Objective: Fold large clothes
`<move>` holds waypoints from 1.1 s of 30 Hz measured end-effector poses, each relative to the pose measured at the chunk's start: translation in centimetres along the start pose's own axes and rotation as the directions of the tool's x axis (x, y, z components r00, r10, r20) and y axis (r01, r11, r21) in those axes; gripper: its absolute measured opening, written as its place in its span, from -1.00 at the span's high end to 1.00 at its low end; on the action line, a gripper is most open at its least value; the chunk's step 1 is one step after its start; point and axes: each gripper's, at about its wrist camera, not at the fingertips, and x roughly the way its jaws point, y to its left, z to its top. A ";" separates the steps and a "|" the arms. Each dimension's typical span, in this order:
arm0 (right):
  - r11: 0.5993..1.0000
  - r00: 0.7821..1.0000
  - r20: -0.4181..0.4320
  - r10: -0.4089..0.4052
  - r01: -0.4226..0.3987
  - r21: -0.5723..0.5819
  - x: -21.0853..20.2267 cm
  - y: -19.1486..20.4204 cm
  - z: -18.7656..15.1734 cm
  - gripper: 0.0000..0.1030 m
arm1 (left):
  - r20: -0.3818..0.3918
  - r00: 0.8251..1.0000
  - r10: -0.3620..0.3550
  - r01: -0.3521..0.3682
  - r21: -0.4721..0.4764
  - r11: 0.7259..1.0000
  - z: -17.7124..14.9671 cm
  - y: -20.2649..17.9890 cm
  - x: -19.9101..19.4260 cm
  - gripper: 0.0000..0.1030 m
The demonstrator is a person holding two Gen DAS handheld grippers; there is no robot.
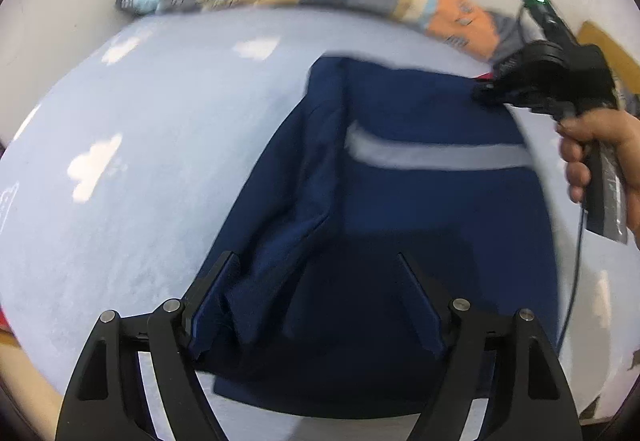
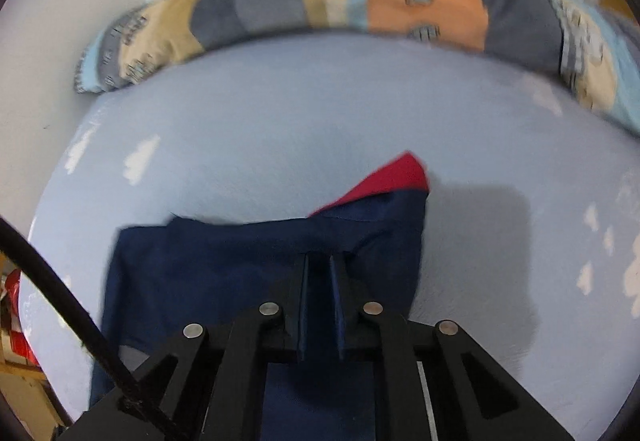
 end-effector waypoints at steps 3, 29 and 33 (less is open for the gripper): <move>1.000 0.999 -0.041 -0.004 0.003 -0.030 3.1 0.0 -0.9 0.77 | -0.061 0.998 0.033 -0.036 -0.047 0.998 -0.1 1.6 2.1 -0.50; 0.899 0.989 -0.011 0.146 -0.137 -0.417 -6.9 4.1 -24.9 0.73 | -0.038 0.999 -0.001 0.001 0.012 1.000 -2.6 1.5 3.6 -0.57; 0.915 0.984 -0.022 0.175 -0.171 -0.366 -8.1 3.6 -23.8 0.74 | 0.048 0.998 -0.046 0.048 -0.033 0.998 -1.8 2.5 1.8 -0.57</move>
